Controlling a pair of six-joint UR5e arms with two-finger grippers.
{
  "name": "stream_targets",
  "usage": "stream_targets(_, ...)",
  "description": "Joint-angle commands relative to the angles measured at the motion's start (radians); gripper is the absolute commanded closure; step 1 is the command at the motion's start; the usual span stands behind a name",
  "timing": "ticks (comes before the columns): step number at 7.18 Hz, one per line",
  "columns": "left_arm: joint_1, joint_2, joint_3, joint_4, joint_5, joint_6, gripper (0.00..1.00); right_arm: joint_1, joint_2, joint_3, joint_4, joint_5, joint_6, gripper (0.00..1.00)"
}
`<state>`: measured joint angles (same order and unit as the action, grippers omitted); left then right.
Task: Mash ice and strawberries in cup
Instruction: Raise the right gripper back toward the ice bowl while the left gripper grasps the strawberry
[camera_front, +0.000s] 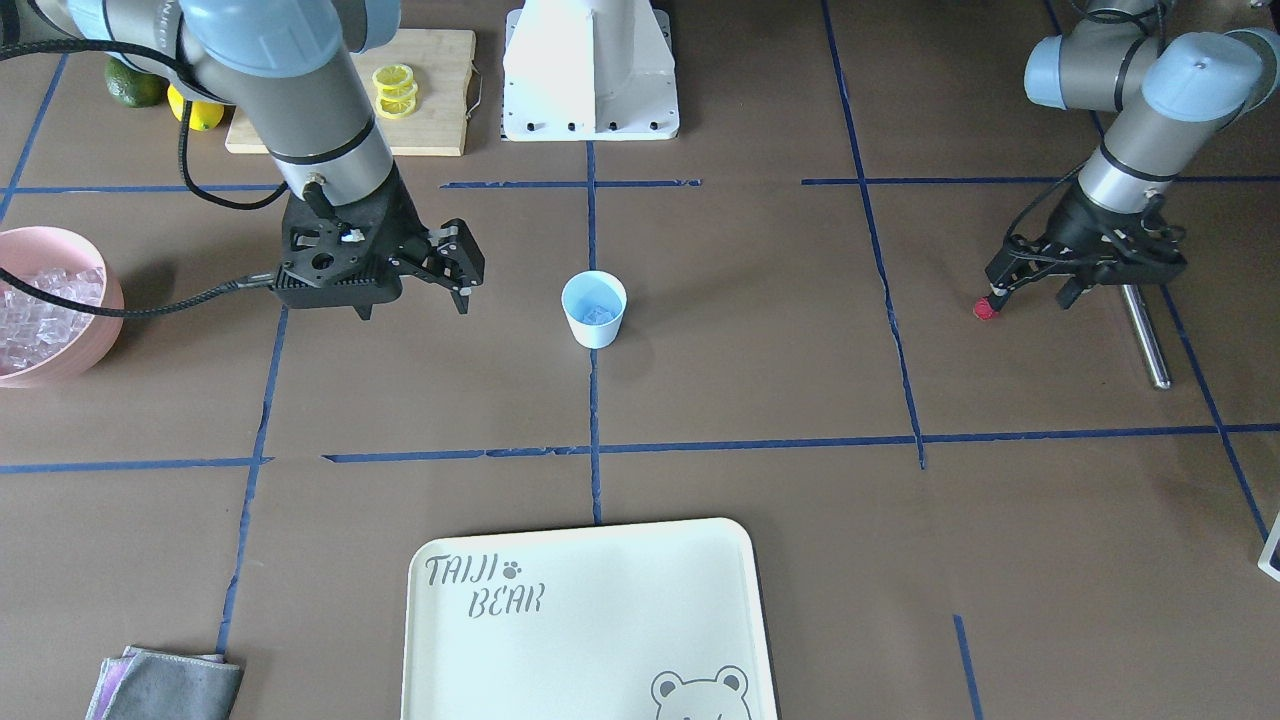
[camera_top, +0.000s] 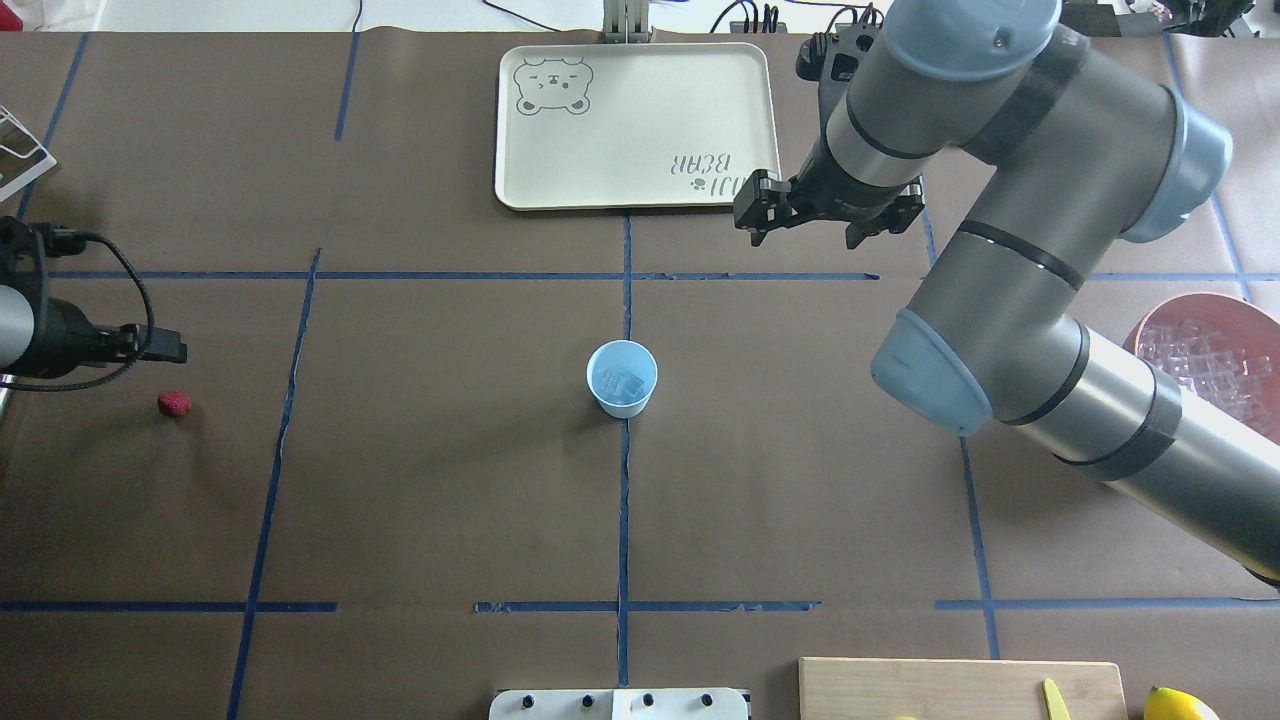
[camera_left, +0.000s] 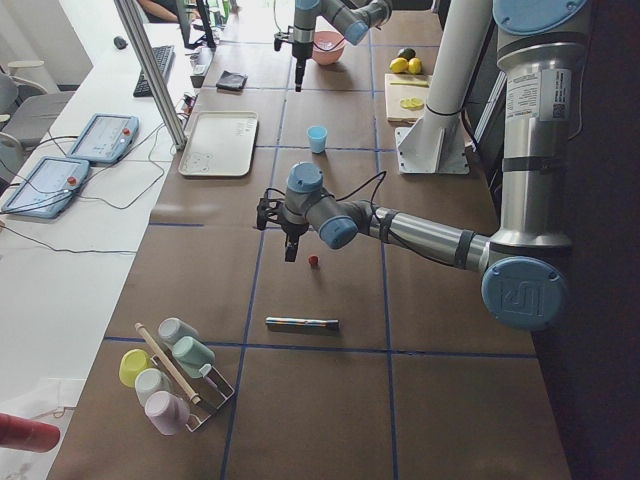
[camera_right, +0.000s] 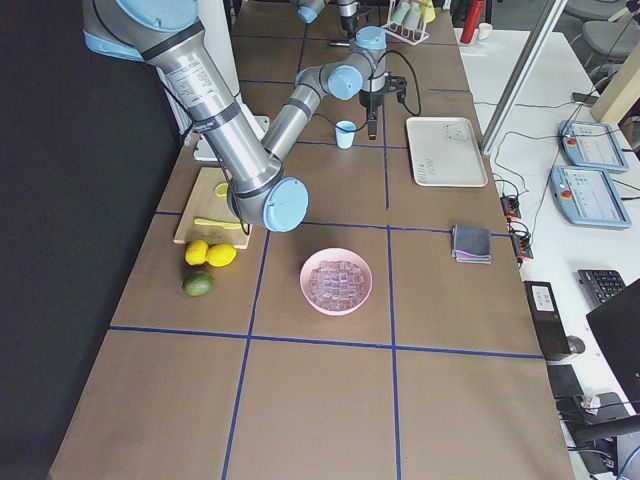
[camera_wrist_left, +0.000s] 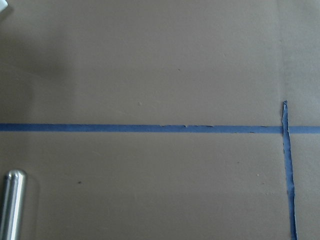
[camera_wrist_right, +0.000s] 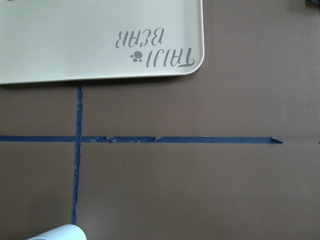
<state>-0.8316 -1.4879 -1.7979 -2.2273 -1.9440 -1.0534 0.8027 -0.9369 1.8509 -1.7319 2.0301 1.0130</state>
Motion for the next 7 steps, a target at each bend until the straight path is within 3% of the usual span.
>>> stream_targets(1,0.077,0.002,0.034,-0.023,0.059,-0.056,0.00,0.042,-0.031,0.014,0.002,0.036,-0.046,0.01)
stream_targets(7,0.082,-0.006,0.072,-0.022,0.048,-0.053,0.02,0.055,-0.048,0.030,0.000,0.036,-0.048,0.01)
